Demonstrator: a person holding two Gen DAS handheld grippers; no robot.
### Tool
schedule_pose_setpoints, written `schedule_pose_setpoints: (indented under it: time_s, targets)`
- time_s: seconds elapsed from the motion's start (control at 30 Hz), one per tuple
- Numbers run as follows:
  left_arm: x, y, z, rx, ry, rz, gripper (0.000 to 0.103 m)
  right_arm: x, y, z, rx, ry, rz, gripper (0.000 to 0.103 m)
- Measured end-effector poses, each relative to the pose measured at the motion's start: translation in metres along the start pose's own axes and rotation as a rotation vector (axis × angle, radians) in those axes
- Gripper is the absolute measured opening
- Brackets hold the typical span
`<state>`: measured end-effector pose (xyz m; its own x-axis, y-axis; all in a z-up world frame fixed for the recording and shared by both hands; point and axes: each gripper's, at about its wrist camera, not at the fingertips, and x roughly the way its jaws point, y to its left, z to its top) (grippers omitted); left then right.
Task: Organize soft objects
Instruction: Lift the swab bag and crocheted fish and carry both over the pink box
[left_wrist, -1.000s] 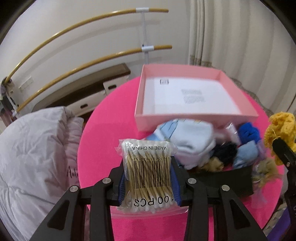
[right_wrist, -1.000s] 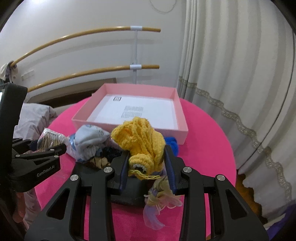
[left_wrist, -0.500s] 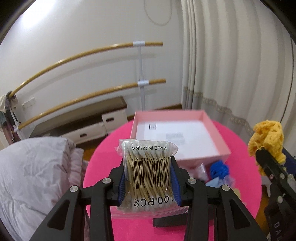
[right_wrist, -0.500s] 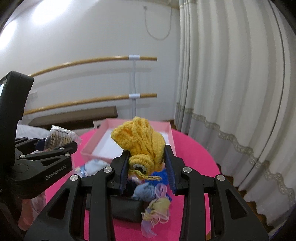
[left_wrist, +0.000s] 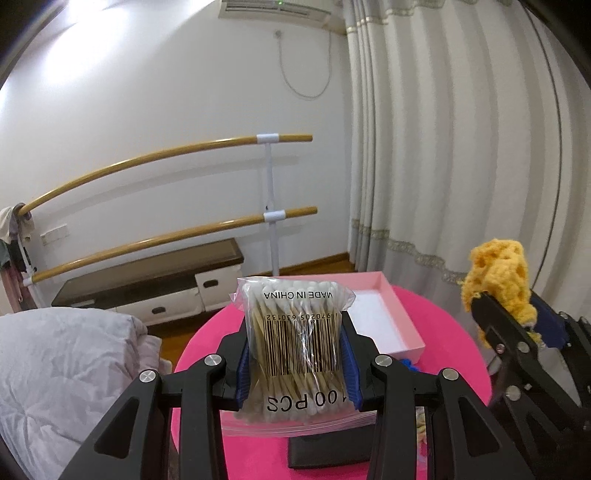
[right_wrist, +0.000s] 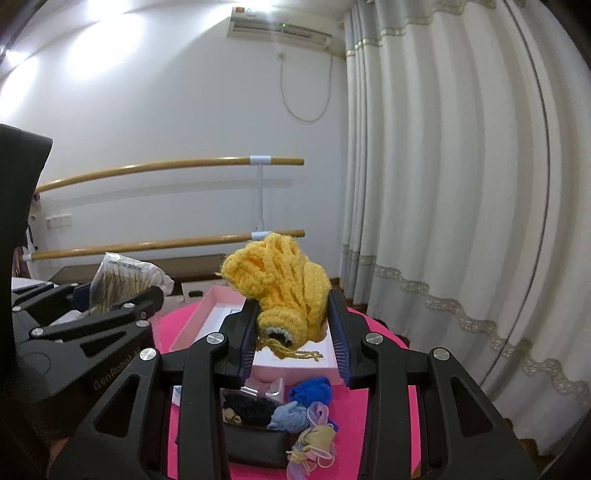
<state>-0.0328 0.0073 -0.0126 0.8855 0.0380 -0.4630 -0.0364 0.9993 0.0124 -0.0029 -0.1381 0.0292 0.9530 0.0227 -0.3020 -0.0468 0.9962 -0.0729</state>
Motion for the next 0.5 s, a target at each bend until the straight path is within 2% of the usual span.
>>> schedule_pose_setpoints:
  time_s: [0.37,0.5]
  targets:
    - [-0.023,0.017,-0.021,-0.008,0.001,-0.02,0.037,-0.008,-0.002,-0.003,-0.005,-0.01,0.005,0.033]
    - [-0.025,0.02,-0.019,-0.006,0.004,-0.018,0.037,-0.008,-0.002,-0.004,-0.01,-0.01,-0.002,0.033]
